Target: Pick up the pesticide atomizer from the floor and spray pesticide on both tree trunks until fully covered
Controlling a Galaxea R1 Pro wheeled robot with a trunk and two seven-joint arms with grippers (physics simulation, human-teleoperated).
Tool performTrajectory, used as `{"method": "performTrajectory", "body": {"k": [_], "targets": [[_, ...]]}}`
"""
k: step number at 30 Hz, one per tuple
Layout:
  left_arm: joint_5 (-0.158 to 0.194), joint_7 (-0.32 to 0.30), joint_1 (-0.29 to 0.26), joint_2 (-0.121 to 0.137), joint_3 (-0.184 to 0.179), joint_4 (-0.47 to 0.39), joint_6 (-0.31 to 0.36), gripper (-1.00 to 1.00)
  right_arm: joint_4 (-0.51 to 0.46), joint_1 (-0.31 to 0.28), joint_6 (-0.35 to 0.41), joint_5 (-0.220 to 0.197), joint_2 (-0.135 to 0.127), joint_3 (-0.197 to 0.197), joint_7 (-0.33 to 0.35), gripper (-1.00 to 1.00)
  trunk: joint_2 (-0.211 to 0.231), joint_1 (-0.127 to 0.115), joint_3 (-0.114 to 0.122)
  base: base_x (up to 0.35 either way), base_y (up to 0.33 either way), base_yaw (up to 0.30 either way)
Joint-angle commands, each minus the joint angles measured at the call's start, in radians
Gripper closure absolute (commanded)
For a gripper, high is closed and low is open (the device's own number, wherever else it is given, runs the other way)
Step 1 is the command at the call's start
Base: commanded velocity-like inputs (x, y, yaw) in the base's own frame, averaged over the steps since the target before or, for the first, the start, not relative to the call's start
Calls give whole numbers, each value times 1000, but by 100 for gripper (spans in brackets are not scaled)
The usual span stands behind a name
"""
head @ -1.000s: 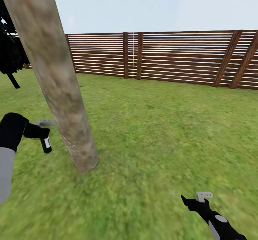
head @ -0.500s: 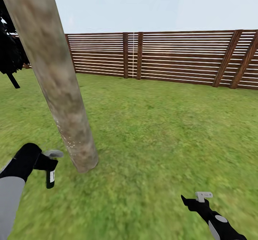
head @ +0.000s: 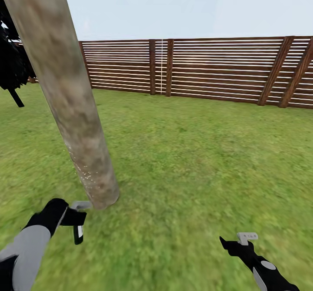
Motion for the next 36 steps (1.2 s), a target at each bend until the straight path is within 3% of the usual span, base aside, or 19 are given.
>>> {"method": "performTrajectory", "body": {"k": [1, 3, 5, 7, 9, 11, 13, 26, 36], "targets": [[0, 22, -1, -1, 9, 35, -40, 100, 1, -1, -4, 10, 0, -9, 6, -100, 0, 0, -1, 0, 0, 0], [5, 60, -1, -4, 11, 124, -118, 100, 1, -1, -4, 10, 0, -9, 6, -100, 0, 0, -1, 0, 0, 0], [18, 127, 0, -13, 12, 167, -144, 100, 0, -1, -4, 10, 0, -10, 6, -100, 0, 0, -1, 0, 0, 0], [76, 173, 5, -17, 12, 216, -191, 100, 1, -1, -4, 10, 0, -10, 6, -100, 0, 0, -1, 0, 0, 0], [179, 317, 26, -20, 12, 254, -287, 100, 1, -1, -4, 10, 0, -9, 6, -100, 0, 0, -1, 0, 0, 0], [210, 392, 35, -30, 12, 276, -308, 100, 1, -1, -4, 11, 0, -9, 6, -100, 0, 0, -1, 0, 0, 0], [219, 420, 53, -36, 11, 282, -315, 100, 1, -1, -4, 11, 0, -9, 6, -100, 0, 0, -1, 0, 0, 0], [237, 434, 62, -36, 12, 272, -314, 100, 1, -1, -4, 11, 0, -9, 6, -100, 0, 0, -1, 18, -194, 107], [238, 435, 62, -37, 14, 271, -314, 100, 1, -1, -4, 11, 0, -9, 6, -100, 0, 0, -1, 249, -167, 157]]}}
